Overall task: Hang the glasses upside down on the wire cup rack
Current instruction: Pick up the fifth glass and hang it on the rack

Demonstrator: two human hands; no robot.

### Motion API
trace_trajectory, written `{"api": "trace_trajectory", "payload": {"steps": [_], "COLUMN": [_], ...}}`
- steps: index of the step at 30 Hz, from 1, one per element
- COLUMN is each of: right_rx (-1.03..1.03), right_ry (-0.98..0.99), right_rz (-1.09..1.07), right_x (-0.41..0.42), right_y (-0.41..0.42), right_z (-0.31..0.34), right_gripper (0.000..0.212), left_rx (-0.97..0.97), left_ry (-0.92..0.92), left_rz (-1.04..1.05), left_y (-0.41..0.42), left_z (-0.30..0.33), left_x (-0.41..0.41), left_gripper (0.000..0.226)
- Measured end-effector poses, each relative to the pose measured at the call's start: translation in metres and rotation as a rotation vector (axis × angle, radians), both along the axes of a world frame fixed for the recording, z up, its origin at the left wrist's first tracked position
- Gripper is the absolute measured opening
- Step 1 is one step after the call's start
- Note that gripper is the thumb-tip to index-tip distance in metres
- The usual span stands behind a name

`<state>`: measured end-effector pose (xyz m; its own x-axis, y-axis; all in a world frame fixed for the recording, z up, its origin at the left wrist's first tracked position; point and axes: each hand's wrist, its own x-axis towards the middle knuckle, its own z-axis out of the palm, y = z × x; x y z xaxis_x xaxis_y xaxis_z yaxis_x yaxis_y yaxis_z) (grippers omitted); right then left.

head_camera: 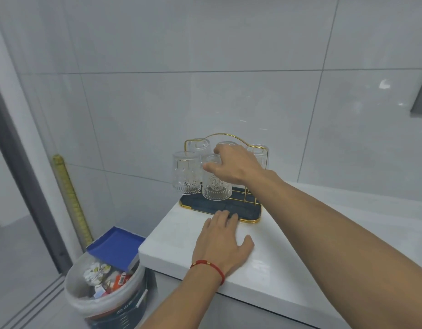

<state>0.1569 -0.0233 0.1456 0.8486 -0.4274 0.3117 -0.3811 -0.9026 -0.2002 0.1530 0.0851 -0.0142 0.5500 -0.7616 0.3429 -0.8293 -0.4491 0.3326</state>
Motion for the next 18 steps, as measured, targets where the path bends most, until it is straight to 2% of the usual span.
{"api": "trace_trajectory", "payload": {"steps": [6,8,11,13,16,18], "right_rx": [-0.076,-0.145,-0.211,-0.266,-0.287,-0.24], "right_ry": [0.023,-0.109,-0.413,-0.516,-0.422,-0.343], "right_rz": [0.025,0.035,0.114,0.143,0.104,0.005], "right_x": [-0.01,-0.025,-0.065,-0.102,-0.165,-0.21], "right_y": [0.002,0.006,0.01,0.007,-0.014,-0.037], "right_z": [-0.003,-0.007,-0.018,-0.032,-0.063,-0.087], "right_gripper": [0.069,0.063,0.036,0.025,0.022,0.024], "left_rx": [-0.027,-0.03,-0.061,-0.08,-0.146,-0.205], "left_ry": [0.026,0.014,0.049,0.065,0.099,0.126], "left_rz": [-0.018,-0.048,-0.111,-0.144,-0.132,-0.11], "left_y": [0.003,0.006,0.012,0.017,0.021,0.017], "left_z": [0.003,0.006,0.013,0.019,0.028,0.033], "left_x": [-0.002,-0.002,-0.006,-0.009,-0.016,-0.028], "left_gripper": [0.066,0.062,0.054,0.046,0.043,0.046]}}
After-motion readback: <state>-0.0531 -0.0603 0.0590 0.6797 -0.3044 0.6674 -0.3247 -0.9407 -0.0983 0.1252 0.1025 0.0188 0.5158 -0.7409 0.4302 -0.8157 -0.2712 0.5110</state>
